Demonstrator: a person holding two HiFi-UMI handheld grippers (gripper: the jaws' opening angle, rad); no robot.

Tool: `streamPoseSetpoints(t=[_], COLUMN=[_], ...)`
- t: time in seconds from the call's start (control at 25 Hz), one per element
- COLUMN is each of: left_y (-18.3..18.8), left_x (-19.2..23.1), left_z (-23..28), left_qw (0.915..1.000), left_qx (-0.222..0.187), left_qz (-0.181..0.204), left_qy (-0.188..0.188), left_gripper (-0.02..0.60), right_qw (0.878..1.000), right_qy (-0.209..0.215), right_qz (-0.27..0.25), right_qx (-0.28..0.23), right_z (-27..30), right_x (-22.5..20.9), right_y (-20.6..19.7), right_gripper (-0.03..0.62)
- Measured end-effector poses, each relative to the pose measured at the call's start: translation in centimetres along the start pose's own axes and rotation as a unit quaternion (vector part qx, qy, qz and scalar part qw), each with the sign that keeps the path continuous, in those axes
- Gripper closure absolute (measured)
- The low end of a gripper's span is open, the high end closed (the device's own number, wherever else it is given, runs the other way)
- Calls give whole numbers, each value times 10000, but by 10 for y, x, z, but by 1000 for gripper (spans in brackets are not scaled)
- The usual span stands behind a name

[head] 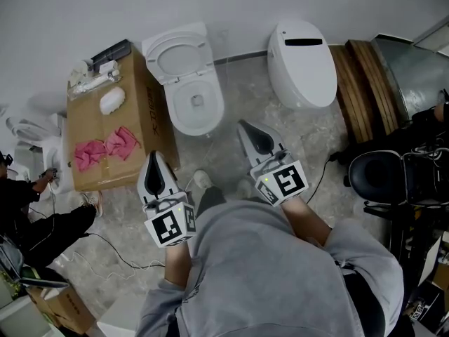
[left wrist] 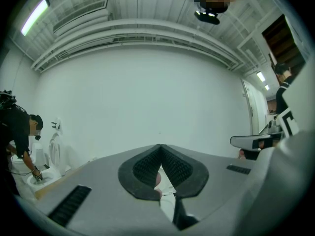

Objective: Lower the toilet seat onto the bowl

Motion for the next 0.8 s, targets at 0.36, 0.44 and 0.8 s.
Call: streamPoseSetpoints(t=[0.36, 0.44, 0.8], left_y=[-9, -11, -22], left_x=[40, 50, 106], left_z=[38, 49, 104], left_qw=[9997, 9995, 9979], left_qx=[-127, -154, -229], left_qz=[5, 16, -43], left_qy=[-209, -274, -602], left_gripper=[581, 581, 581], right_qw=[9995, 9992, 9971], right_qy=[-242, -317, -689], right_qz=[-97, -113, -184], right_qx=[-160, -195, -283], right_z=[45, 59, 127], right_x=[11, 13, 27], right_y=[-4, -5, -7], right_gripper=[595, 595, 595])
Point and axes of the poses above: the fingertips, and each gripper's own axes: z forward along the fingers, x to its left, y out of its top, the point moved 5 cm from there along -z, backward along the fingers, and after that the axes turned 12 degrees about z, right-handed, at the moved point
